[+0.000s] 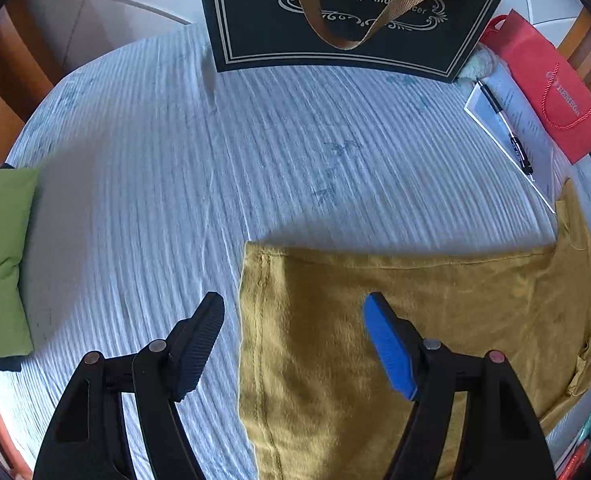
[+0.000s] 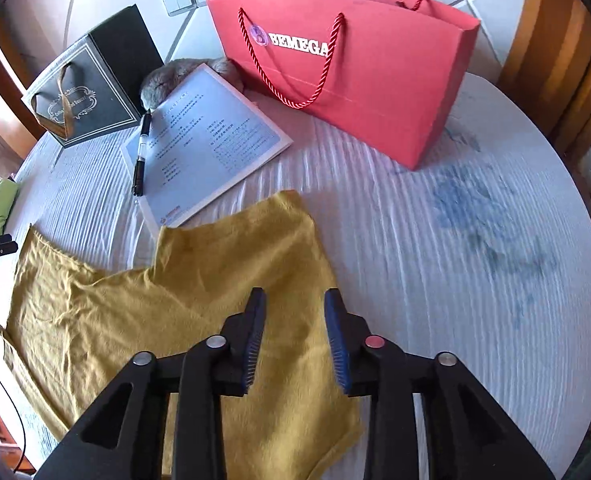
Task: Fold clothes
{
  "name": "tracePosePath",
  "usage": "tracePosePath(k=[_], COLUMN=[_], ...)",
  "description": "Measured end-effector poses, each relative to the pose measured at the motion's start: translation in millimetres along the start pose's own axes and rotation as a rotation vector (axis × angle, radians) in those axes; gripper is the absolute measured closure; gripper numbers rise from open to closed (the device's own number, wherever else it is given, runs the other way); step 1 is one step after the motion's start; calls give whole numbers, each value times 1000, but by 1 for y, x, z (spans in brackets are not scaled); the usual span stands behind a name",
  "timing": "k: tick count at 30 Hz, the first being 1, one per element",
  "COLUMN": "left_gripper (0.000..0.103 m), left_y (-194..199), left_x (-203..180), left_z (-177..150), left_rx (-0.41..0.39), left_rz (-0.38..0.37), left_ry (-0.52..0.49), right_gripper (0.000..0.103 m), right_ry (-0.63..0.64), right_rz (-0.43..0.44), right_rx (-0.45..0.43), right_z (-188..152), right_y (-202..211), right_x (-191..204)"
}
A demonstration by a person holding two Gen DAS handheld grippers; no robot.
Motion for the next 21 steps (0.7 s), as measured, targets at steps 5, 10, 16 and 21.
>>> tracePosePath(k=[5,10,16,21], left_gripper=[30,29,25,22], left_y=[-21,-25,-27,-28], left_x=[2,3,9,11], left_z=[9,8,5,5], left_rx=[29,17,11,24], left_rz=[38,39,11,11], left_ry=[-12,-23,-17,-29], right_gripper=[56,48,38,36], right_ry=[75,109,84,121], right_rz=[35,-1,13,-10], right_rx=[16,19,39,47], right_z=[25,39,43,37], right_y=[-37,-53,-65,-74], right_x=[18,23,22,30])
Point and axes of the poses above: each gripper's, at about its wrist camera, not at the fingertips, and y roughly against the way its jaws point, x to its left, z to its top, the point moved 7 cm from there along -y, roughly the way its jaws point, and after that the axes turned 4 degrees about -z, right-handed, at the moved point
